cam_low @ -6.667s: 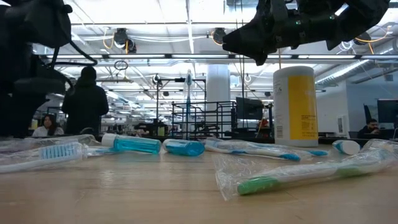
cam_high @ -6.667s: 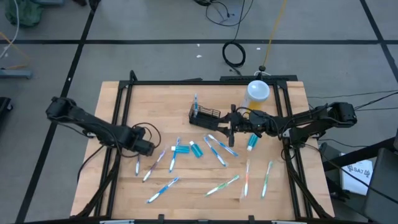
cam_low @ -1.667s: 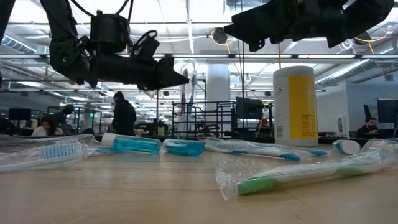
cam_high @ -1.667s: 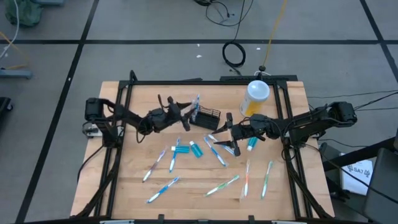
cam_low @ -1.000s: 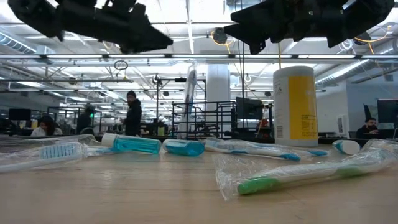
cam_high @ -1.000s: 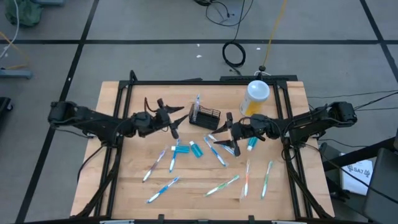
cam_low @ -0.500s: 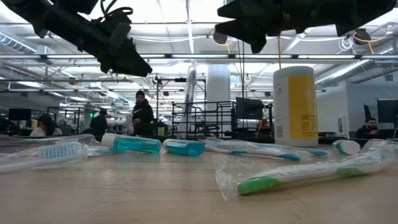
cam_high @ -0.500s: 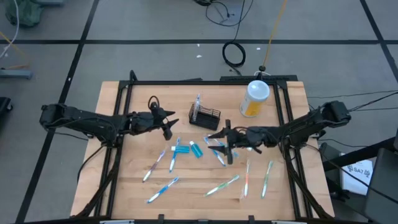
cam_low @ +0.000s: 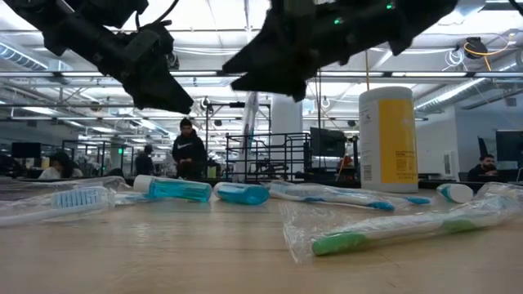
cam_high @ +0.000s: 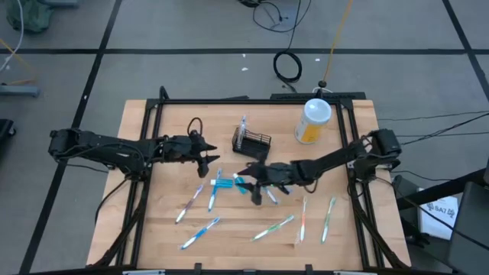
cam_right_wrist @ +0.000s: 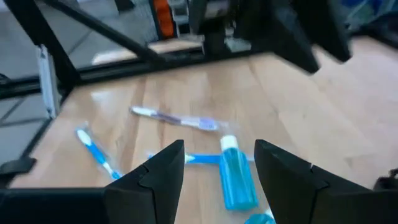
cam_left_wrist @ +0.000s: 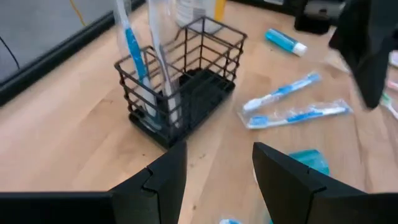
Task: Pick & Place toothbrushing station
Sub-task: Put the blue mouthwash into the black wire organizer
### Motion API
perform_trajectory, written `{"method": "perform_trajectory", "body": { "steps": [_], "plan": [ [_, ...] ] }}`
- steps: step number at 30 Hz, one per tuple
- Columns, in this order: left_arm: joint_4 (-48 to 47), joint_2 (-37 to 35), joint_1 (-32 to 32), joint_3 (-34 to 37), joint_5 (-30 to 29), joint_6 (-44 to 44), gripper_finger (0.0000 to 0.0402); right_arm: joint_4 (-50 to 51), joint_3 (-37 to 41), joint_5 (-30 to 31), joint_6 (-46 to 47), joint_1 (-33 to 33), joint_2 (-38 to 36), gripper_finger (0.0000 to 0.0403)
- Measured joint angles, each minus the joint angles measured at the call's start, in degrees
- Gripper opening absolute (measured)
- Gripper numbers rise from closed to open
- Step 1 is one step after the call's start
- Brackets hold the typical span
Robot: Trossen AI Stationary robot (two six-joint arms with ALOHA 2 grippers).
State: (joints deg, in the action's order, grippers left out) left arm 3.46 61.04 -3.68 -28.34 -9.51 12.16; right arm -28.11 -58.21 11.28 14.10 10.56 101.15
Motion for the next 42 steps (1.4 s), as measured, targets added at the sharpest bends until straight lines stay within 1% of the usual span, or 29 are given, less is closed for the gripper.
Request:
{"method": "perform_trajectory", "body": {
  "steps": [3,6,10,12,16,21,26,28,34,38,42],
  "plan": [
    [-3.25,0.02,0.45,0.00,3.15,0.18,0.0186,1.72,-2.72,-1.91,-0.25,-0.05,3.09,0.0187],
    [-7.77,0.30,1.82,0.00,6.14,-1.30,0.0186,1.58,-3.91,-2.34,-1.15,-0.16,4.14,0.0187],
    [-9.74,3.37,5.30,0.73,7.00,-4.25,0.0186,1.96,-3.93,-2.17,-1.10,-0.56,5.07,0.0187],
    [-6.48,5.06,7.04,1.66,6.42,-6.94,0.0186,2.46,-3.87,-2.27,-1.25,-0.79,5.24,0.0187],
    [3.01,7.27,9.33,5.44,5.13,-8.62,0.0186,2.85,-3.94,-2.34,-1.25,-1.17,5.03,0.0187],
    [20.05,7.71,11.02,13.61,4.01,-6.10,0.0186,2.85,-3.89,-2.35,-1.25,-1.20,5.09,0.0187],
    [31.67,7.72,11.96,20.75,2.67,-2.99,0.0186,2.81,-3.89,-2.35,-1.93,-1.21,5.09,0.0187],
    [34.21,7.71,12.42,22.17,2.53,-2.77,0.0186,2.65,-3.89,-2.35,-2.95,-1.23,5.09,0.0187],
    [35.04,7.82,14.06,22.40,0.79,-2.40,0.0186,2.66,-3.89,-2.37,-2.93,-1.99,5.09,0.0187],
    [37.93,10.21,15.34,22.40,-1.11,-2.15,0.0186,2.68,-3.87,-2.37,-2.81,-2.33,5.09,0.0187],
    [43.32,14.29,16.21,22.38,-1.20,-2.52,0.0186,2.68,-3.87,-2.53,-2.81,-2.24,5.09,0.0187]
  ]
}}
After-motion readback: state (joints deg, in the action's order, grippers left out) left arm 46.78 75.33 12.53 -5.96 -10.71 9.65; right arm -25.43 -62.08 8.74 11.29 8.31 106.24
